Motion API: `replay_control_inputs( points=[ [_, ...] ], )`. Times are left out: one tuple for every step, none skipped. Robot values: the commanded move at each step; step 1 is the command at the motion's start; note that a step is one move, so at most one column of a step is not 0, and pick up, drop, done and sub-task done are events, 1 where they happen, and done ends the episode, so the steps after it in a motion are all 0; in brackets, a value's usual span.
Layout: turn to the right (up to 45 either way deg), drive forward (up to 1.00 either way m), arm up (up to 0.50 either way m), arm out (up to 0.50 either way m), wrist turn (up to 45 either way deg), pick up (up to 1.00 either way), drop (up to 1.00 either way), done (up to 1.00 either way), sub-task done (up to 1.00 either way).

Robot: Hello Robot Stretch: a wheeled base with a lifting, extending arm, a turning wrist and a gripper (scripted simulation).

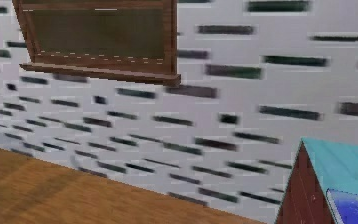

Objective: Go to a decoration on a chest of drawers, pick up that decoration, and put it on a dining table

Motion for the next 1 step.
replay_control_inputs(
  points=[
    [0.0,0.00,0.00,0.00,-27.0,0.00,0.00,0.00,0.00]
  ],
)
